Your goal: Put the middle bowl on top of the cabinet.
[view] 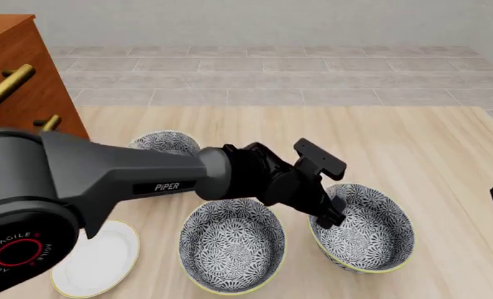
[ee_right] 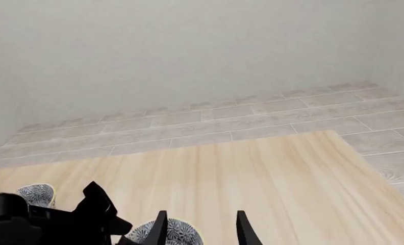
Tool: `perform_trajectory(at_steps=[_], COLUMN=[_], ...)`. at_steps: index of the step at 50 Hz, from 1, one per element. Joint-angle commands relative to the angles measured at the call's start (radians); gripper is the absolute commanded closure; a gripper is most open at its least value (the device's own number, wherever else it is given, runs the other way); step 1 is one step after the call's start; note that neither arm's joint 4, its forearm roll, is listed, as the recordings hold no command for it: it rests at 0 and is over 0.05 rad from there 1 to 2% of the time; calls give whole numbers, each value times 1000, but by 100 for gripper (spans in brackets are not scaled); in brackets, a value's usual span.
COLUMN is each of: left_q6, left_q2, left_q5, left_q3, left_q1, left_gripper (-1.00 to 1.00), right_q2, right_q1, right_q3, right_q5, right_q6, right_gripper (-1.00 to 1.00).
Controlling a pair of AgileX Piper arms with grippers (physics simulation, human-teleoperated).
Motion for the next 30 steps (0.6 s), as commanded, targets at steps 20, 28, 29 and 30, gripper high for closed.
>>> perform_trajectory(at_steps=[20,28,29,30], left_q6=[6,4,-8,-8], left_q2=[-13,-38,-38,-37], left_q5=[-23,-30,-28,-28], left_q3=[12,13,9,9], left_q1=[26,27,22,22], left_gripper=[100,100,100,100], right_q2=[0,0,0,0], right_q1=[-1,-3,-3,-3], right_q3=[-4,-2,-1,-1], right_q5=[3,1,0,0], right_q6=[6,6,6,6], right_gripper=[-100,-100,-100,-100])
